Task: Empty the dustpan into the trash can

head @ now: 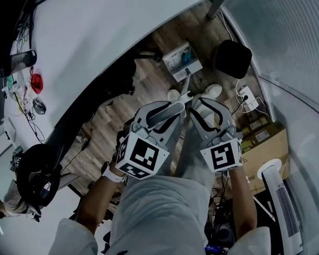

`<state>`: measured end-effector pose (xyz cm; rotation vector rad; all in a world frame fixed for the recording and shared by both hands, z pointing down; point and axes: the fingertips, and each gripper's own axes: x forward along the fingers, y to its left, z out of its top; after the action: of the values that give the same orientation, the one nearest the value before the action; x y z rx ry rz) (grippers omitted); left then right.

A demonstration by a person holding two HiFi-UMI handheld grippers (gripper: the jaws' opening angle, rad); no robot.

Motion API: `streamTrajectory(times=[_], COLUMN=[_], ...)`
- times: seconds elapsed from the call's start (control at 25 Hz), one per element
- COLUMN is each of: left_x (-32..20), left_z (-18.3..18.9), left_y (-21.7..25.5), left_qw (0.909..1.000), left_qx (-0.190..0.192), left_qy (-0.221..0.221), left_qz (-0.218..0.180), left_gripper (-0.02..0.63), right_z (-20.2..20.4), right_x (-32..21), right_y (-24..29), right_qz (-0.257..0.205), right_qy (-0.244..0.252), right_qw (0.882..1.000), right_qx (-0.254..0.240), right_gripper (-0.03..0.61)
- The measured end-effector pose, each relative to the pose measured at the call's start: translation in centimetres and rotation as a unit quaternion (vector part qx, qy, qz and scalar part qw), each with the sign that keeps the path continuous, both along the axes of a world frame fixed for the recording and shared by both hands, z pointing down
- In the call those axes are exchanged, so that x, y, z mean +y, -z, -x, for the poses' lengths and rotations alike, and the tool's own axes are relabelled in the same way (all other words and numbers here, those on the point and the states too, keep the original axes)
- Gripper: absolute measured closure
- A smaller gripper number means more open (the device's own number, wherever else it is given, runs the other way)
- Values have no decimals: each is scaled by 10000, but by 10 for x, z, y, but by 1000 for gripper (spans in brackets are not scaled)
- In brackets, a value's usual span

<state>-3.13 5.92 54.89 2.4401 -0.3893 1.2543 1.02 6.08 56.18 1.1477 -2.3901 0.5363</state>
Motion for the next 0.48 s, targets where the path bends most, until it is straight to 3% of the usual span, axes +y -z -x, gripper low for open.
streamTrajectory(times=[0.36, 0.48], left_x=[-6, -5], left_z=[2, 2], left_y=[8, 11], left_qw=[9996, 9996], left_qx=[-6, -22], left_qy=[277, 262], left_qz=[68, 89], left_gripper=[477, 477], right_z=[20, 21], right_x=[11, 11], right_y=[-29, -37], right_qz=[41, -29], right_qy=[444, 384], right_qw=[9989, 9991], right_qx=[-121, -161], right_gripper=[394, 394])
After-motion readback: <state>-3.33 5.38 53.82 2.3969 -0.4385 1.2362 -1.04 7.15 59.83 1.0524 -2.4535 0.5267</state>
